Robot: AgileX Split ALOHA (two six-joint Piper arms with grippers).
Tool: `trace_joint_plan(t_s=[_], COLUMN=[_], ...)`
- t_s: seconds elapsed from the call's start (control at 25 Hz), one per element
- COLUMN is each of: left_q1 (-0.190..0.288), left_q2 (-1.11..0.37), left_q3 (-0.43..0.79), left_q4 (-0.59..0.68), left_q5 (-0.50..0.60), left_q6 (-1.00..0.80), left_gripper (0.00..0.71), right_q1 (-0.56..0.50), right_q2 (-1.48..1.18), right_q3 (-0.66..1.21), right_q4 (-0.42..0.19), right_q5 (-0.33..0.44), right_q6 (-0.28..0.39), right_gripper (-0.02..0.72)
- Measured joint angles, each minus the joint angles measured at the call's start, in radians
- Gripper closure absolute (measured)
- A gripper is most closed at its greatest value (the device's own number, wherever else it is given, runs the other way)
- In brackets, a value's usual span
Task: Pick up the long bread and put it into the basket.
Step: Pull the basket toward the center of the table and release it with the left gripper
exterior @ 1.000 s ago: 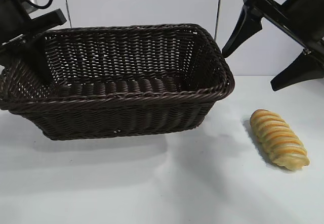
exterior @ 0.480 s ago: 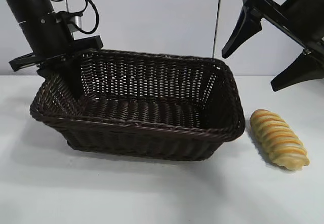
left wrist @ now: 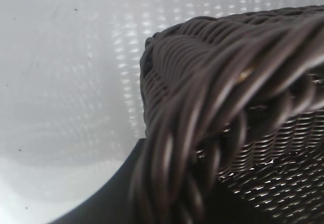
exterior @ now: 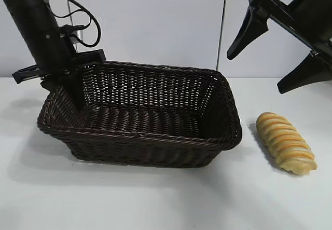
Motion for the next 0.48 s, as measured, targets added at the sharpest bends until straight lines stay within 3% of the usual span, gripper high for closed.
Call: trace_joint_plan(t_s=[0.48], left_q1=[0.001], left_q2=[0.0], left_q3=[0.0], left_q4=[0.0], left_q5=[0.049], left_q6=[-0.003], left_gripper=[0.611], right_q1=[0.0], right_q2=[0.0], right_q3=[0.0], right_q4=[0.0], right_q5=[-0.006], right_q6=[0.0], right_gripper=[0.009])
